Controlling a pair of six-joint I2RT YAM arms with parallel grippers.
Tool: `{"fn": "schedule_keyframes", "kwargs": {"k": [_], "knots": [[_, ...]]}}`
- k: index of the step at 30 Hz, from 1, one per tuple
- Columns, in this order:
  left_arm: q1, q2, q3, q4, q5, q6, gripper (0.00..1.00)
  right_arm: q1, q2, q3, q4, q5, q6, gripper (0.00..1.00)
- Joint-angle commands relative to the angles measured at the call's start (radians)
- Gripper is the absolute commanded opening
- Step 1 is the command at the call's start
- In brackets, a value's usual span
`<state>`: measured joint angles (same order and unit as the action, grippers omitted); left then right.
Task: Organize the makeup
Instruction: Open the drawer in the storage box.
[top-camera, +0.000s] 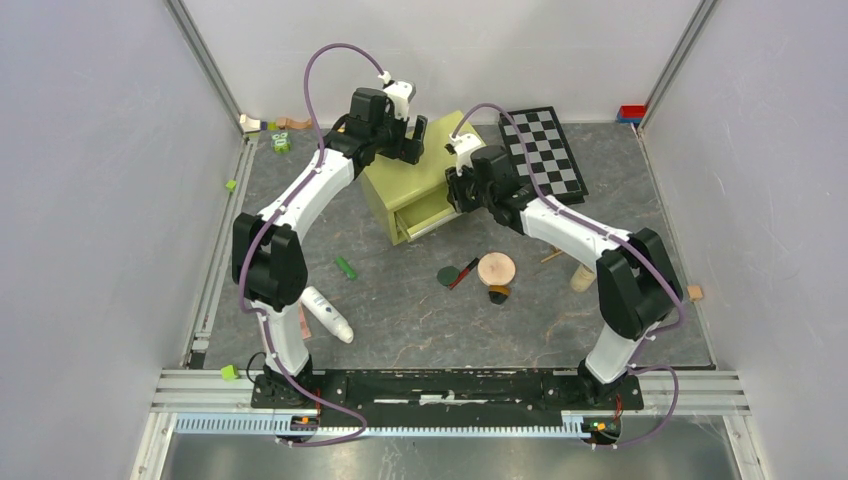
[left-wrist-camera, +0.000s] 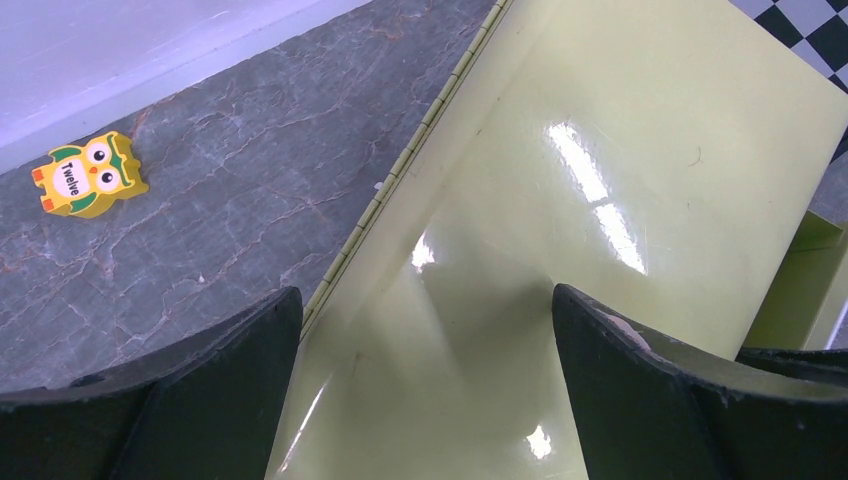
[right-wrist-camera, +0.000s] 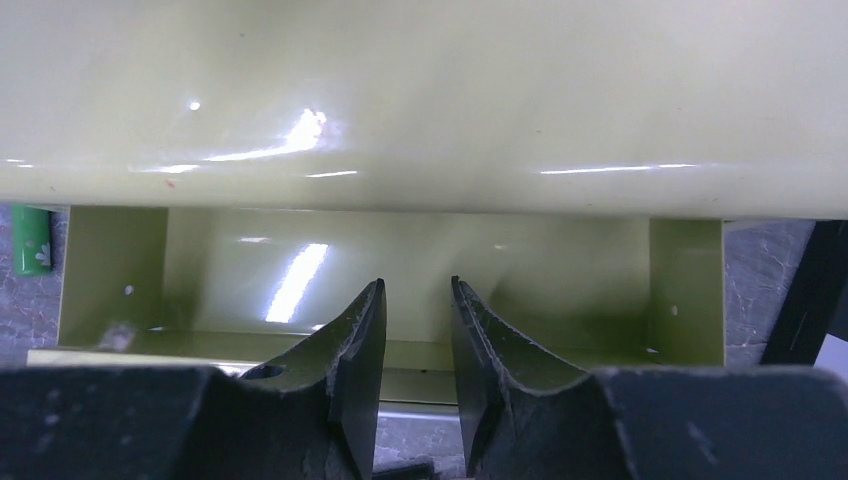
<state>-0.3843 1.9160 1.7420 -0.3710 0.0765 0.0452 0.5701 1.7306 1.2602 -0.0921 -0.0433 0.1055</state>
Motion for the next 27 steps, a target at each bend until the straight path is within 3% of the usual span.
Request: {"fn": "schedule_keyframes", "kwargs": {"k": [1, 7, 13, 27], "knots": [[-0.003, 0.025, 0.011, -0.114, -0.046, 0.031, 1.0, 0.014, -0.035, 0.005, -0.033, 0.011, -0.04, 0.36], [-0.008, 0.036, 0.022, -0.123, -0.055, 0.04, 1.0, 0.016, -0.059, 0.028, -0.154, 0.019, -0.096, 0.35], [-0.014, 0.035, 0.004, -0.122, -0.072, 0.06, 1.0, 0.017, -0.022, 0.17, -0.434, -0.003, -0.232, 0.37], [-0.022, 0.039, 0.021, -0.141, -0.073, 0.053, 1.0, 0.017, -0.108, 0.09, -0.344, -0.027, -0.17, 0.4]]}}
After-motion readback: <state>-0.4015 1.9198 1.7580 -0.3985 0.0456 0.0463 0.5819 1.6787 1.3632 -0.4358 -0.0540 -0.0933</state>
